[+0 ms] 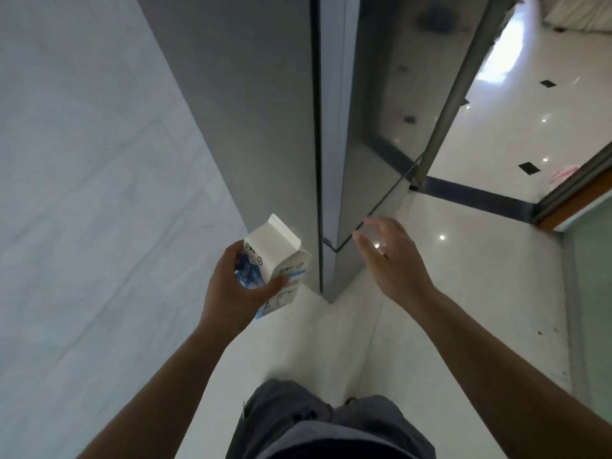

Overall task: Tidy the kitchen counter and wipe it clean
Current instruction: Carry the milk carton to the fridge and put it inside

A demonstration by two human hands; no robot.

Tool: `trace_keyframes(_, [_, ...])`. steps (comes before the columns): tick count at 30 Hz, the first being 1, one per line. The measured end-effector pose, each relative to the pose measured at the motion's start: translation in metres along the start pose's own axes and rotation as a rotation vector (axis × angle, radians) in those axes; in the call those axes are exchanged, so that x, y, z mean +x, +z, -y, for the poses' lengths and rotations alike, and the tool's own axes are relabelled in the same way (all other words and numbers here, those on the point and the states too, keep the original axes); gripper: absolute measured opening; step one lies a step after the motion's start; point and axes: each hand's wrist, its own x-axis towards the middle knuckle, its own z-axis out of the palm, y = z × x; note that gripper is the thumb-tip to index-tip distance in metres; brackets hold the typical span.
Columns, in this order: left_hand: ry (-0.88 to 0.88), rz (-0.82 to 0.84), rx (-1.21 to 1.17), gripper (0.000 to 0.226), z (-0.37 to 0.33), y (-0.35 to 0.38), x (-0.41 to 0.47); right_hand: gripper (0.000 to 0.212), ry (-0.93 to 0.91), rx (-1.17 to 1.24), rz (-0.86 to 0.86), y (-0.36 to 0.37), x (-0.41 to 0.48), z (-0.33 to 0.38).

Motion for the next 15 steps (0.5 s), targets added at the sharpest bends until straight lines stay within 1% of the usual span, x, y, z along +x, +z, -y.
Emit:
trace_keyframes(4, [0.106, -0.033, -0.025, 0.069, -0.033, -0.012, 0.093, 0.054, -0.089, 0.009, -0.189, -0.007, 0.087, 0.04])
trace_keyframes(6, [0.16, -0.044, -0.074, 0.069, -0.049, -0.018, 0.131, 0.06, -0.117, 0.043, -0.322, -0.007, 0.117, 0.058])
trace_keyframes(8, [0.201, -0.042, -0.133, 0.065, -0.06, -0.026, 0.161, 0.063, -0.131, 0.09, -0.447, -0.002, 0.137, 0.073])
trace_keyframes(10, [0.216, -0.03, -0.182, 0.06, -0.065, -0.035, 0.185, 0.065, -0.131, 0.146, -0.528, 0.003, 0.152, 0.086])
trace_keyframes(12, [0.251, -0.016, -0.205, 0.061, -0.066, -0.042, 0.208, 0.068, -0.141, 0.206, -0.627, 0.006, 0.168, 0.098])
trace_keyframes(15, [0.312, 0.023, -0.234, 0.062, -0.067, -0.049, 0.234, 0.062, -0.116, 0.228, -0.755, 0.011, 0.185, 0.108])
